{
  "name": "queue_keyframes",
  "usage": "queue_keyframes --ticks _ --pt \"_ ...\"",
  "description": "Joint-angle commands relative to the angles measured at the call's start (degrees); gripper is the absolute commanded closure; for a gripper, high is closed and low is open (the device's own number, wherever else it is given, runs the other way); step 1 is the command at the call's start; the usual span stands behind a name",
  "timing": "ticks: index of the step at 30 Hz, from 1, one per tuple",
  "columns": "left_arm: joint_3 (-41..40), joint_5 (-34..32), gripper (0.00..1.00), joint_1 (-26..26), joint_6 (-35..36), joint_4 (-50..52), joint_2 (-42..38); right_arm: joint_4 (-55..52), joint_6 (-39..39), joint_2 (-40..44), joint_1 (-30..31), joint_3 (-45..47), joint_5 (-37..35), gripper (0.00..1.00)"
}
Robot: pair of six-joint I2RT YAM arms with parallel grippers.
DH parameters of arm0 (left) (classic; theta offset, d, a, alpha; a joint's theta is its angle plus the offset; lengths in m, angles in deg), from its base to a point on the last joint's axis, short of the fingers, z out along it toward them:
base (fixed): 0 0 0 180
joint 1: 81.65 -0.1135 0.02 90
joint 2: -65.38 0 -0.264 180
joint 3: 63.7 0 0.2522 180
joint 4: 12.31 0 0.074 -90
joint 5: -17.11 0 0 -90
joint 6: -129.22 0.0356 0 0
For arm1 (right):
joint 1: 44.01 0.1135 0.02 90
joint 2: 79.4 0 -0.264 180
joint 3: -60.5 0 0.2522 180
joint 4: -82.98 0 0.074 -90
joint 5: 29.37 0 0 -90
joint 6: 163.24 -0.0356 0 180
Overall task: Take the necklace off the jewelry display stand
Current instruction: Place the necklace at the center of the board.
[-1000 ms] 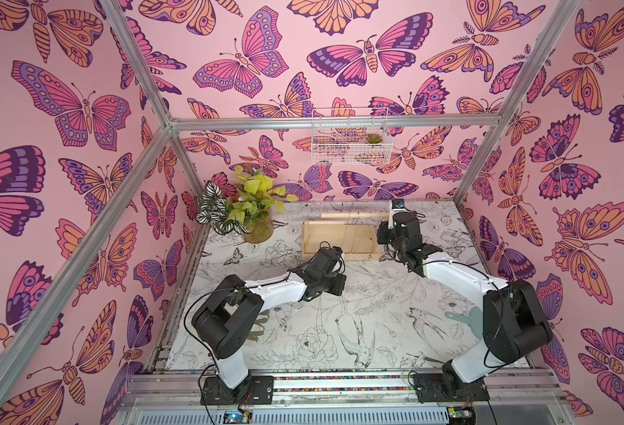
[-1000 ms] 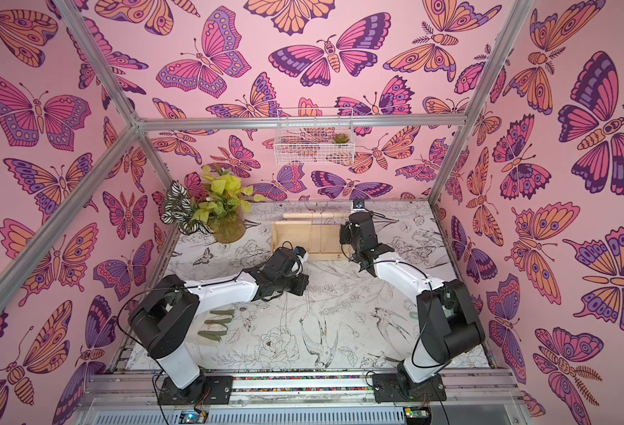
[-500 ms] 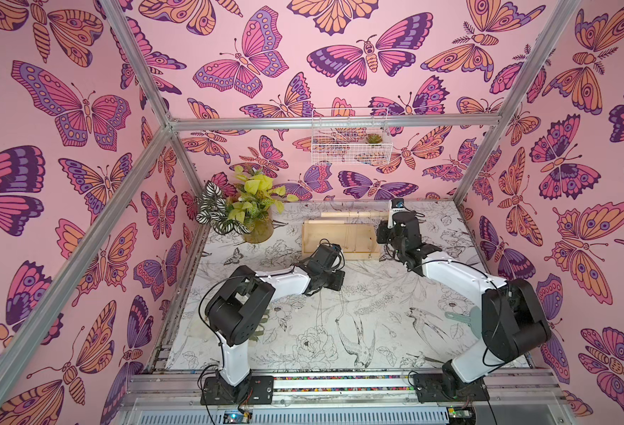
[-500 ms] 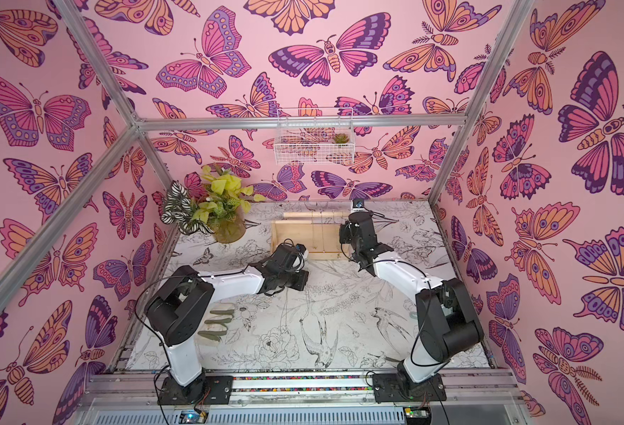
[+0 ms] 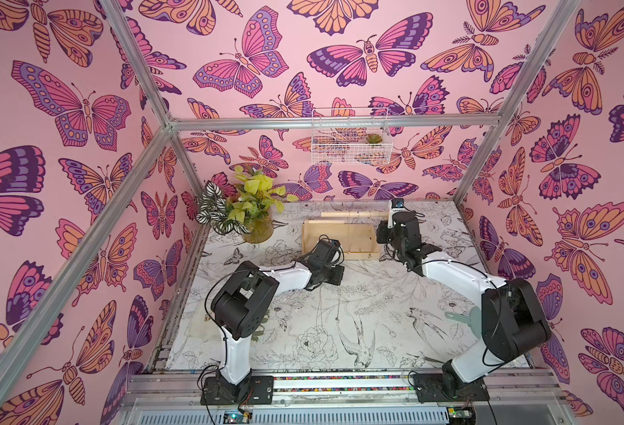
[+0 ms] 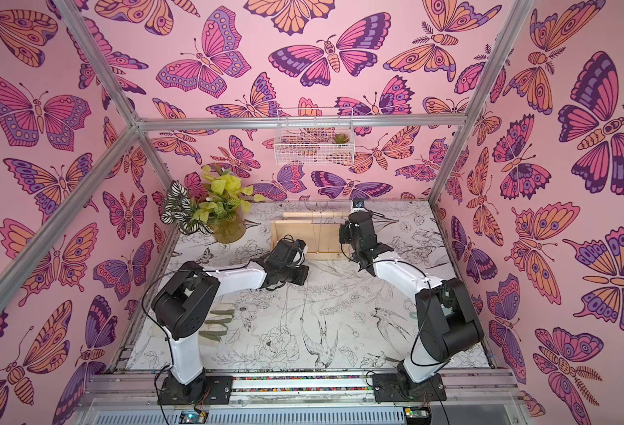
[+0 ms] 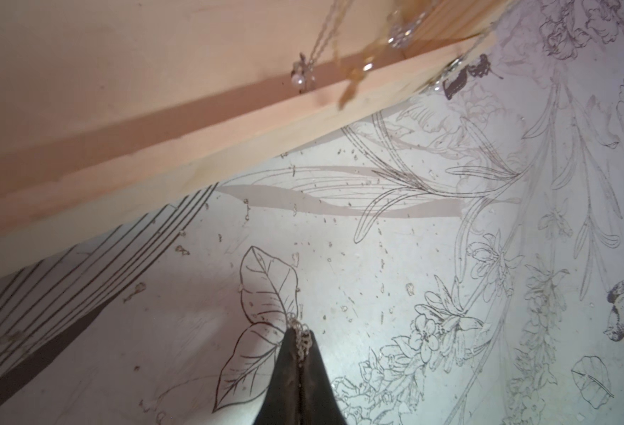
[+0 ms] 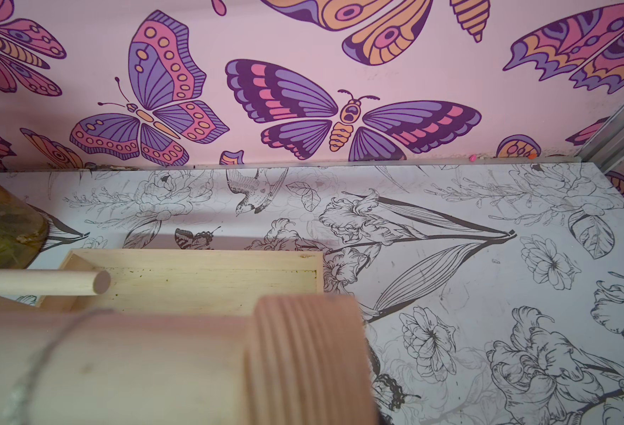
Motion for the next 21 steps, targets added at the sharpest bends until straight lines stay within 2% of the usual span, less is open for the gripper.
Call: queue_keyframes --ticks 1,9,13,16,19,21 --pt "0.8 -0.2 0.99 -0.6 0.8 0.6 1.3 -5.9 -2.0 -2.6 0.1 0.5 1.2 0.84" --pt "0.8 -0.4 0.67 -0.9 1.1 0.5 1.5 -5.8 -1.9 -2.6 0.0 0.8 1.3 0.84" --pt "0.5 -0.1 0.64 -0.9 0.8 0.5 -1.1 -5.7 -2.0 -2.6 0.0 0.9 1.4 0.84" --pt "-0.5 0.0 0.57 -0.8 0.2 0.6 -5.4 -5.8 -2.0 -2.8 0.1 0.8 1.5 0.84" --pt "-2.5 0.7 0.57 -0.8 -0.5 1.2 -10.8 -6.0 -2.0 -2.9 0.1 0.5 1.6 0.84" --pt "-4.9 1.7 0.62 -0.5 -1.3 1.3 -14.2 -6.0 -2.1 -2.9 0.1 0.5 1.6 0.84"
